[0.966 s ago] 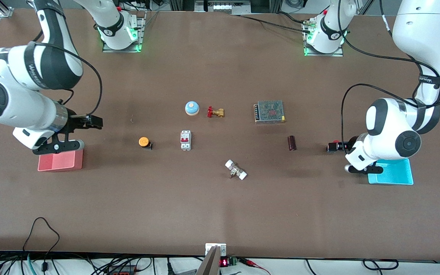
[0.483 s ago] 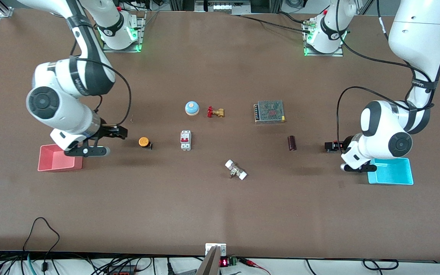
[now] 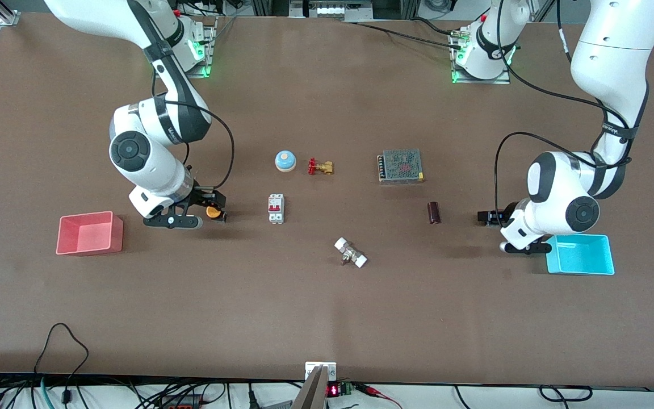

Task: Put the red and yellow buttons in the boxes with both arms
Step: 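Grasp the yellow button with the right gripper while the left gripper grasps the red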

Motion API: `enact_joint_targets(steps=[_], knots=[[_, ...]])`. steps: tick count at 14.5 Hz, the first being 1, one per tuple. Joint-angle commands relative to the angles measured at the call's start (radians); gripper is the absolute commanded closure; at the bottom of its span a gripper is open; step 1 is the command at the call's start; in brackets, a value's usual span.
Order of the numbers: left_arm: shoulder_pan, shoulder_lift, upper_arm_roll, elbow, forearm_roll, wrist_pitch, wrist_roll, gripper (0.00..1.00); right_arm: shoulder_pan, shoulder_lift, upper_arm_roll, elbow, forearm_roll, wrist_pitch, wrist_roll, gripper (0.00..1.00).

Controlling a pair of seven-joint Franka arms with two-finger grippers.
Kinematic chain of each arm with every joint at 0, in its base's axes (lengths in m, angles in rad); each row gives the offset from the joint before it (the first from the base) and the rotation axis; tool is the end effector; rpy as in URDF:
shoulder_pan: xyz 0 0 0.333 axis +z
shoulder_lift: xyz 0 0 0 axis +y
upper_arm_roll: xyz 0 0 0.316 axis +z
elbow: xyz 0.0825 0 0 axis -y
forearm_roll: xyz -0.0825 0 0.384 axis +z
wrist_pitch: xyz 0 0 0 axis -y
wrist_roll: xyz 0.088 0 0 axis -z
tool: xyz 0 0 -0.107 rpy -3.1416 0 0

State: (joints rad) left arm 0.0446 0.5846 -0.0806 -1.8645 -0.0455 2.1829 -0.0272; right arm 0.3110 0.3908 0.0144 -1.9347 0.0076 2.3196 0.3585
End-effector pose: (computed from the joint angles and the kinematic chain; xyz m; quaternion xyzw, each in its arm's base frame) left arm 0.6085 -0.0222 0.1829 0.9904 0.0147 -0.1332 0.0354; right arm 0.5878 0.1980 0.2833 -0.9998 0.0197 0.0046 0.0042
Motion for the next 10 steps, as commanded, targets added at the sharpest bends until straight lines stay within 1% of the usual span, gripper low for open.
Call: enact_joint_targets(steps=[1, 3, 4, 6, 8, 9, 10], knots=[[-0.002, -0.031, 0.002, -0.018, -0.014, 0.002, 0.023, 0.09, -0.003, 0.037, 0.004, -0.003, -0.008, 0.052, 0.048, 0.00], [-0.003, -0.034, 0.002, -0.019, -0.011, 0.002, 0.024, 0.10, -0.003, 0.062, 0.004, -0.001, -0.008, 0.076, 0.053, 0.00], [-0.003, -0.034, 0.002, -0.019, -0.008, 0.002, 0.026, 0.13, -0.001, 0.069, 0.004, -0.001, -0.008, 0.081, 0.057, 0.00], [-0.005, -0.032, 0.002, -0.019, -0.007, 0.003, 0.026, 0.22, -0.001, 0.077, 0.016, -0.001, -0.008, 0.081, 0.059, 0.00], [-0.005, -0.032, 0.002, -0.031, -0.007, 0.008, 0.027, 0.27, -0.001, 0.086, 0.018, -0.001, -0.008, 0.084, 0.062, 0.00], [-0.005, -0.032, 0.002, -0.033, -0.007, 0.006, 0.027, 0.32, 0.002, 0.094, 0.018, -0.001, -0.009, 0.084, 0.068, 0.00], [-0.008, -0.032, 0.002, -0.035, -0.007, 0.006, 0.026, 0.39, 0.005, 0.097, 0.018, -0.001, -0.009, 0.090, 0.082, 0.00]])
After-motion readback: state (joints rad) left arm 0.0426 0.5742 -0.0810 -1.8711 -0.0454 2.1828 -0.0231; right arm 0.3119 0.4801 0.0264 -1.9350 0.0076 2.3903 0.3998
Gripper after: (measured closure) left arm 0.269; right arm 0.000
